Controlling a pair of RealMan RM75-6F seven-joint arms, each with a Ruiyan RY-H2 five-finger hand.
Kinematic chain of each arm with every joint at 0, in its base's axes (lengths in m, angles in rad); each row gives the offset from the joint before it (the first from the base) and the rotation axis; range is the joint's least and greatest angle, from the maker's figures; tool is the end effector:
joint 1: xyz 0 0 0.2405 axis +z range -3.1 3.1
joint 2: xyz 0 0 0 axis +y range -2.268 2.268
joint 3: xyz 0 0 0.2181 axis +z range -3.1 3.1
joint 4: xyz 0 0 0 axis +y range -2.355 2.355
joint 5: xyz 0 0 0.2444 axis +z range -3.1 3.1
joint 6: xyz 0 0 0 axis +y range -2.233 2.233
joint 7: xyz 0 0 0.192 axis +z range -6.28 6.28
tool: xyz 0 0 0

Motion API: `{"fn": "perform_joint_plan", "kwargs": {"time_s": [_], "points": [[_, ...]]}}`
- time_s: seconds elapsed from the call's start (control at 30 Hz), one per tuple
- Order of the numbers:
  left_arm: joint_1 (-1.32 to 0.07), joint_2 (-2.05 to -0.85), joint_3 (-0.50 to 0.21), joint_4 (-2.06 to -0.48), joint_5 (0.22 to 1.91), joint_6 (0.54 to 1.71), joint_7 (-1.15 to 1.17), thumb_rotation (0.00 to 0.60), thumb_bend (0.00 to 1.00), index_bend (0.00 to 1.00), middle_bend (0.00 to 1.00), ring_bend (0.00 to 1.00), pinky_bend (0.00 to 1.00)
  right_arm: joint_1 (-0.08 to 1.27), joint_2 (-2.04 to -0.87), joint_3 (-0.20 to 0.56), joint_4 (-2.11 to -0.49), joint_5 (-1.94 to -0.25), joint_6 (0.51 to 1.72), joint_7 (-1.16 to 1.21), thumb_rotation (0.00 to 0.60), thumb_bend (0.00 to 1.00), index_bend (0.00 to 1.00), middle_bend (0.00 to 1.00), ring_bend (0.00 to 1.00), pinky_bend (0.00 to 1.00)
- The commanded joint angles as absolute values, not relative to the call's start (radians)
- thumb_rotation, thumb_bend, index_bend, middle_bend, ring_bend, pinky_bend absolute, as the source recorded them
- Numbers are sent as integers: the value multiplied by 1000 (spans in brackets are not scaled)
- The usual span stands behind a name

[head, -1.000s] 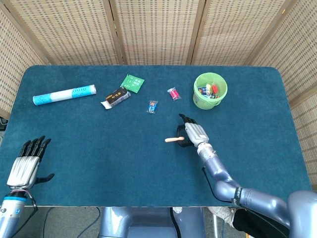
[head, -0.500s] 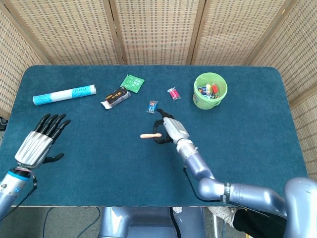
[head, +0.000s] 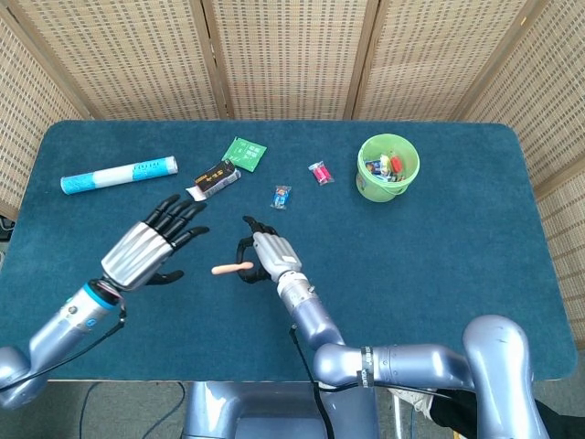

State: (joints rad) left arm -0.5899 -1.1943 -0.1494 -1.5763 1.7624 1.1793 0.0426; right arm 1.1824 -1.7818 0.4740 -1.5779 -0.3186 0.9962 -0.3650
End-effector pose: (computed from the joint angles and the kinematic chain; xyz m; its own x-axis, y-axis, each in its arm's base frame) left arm -0.1069 0.3358 0.0398 0.5052 -0.0680 0.8603 0.6255 -0.6580 -0.4193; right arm 0.0757 -0.3553 -0.1185 -0.1324 -0.5517 0.8234 -0.9740 -0.0818 -0.2114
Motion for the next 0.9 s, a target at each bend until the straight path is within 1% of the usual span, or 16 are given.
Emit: {"fn": "perform_joint_plan", "kwargs": {"time_s": [0.03,0.17,0.3,0.43,0.53,0.77,0.9], "points": [[-598,-1230,-131,-1574,1756,1167,79,600,171,259,0,0,0,1182,-1789,472,-1566,-318,1002,-364,600,722,639,58,0,0],[-587,-1252,-118,-1546,1758,1196,107,600,172,286,0,0,0,1176,-1789,467,-1558,-321,997,-361,600,723,642,59,0,0],[-588,-1267,-104,-1530,1750,1196,93,600,176,301,0,0,0,1169,-1791,458,-1552,-332,996,-359,600,724,648,58,0,0],[-594,-1293,-90,-1506,1755,1204,71,600,188,348,0,0,0,1158,-1797,449,-1547,-348,994,-350,600,725,653,58,0,0],[-599,-1326,-83,-1483,1747,1200,67,600,204,364,0,0,0,1151,-1798,446,-1543,-358,987,-344,600,726,654,58,0,0],[-623,-1415,-91,-1431,1738,1203,52,600,261,427,0,0,0,1145,-1795,445,-1552,-369,979,-341,600,727,654,59,0,0],[-639,-1461,-98,-1401,1734,1204,72,600,275,438,0,0,0,1139,-1787,439,-1566,-376,979,-344,600,727,654,59,0,0]]}}
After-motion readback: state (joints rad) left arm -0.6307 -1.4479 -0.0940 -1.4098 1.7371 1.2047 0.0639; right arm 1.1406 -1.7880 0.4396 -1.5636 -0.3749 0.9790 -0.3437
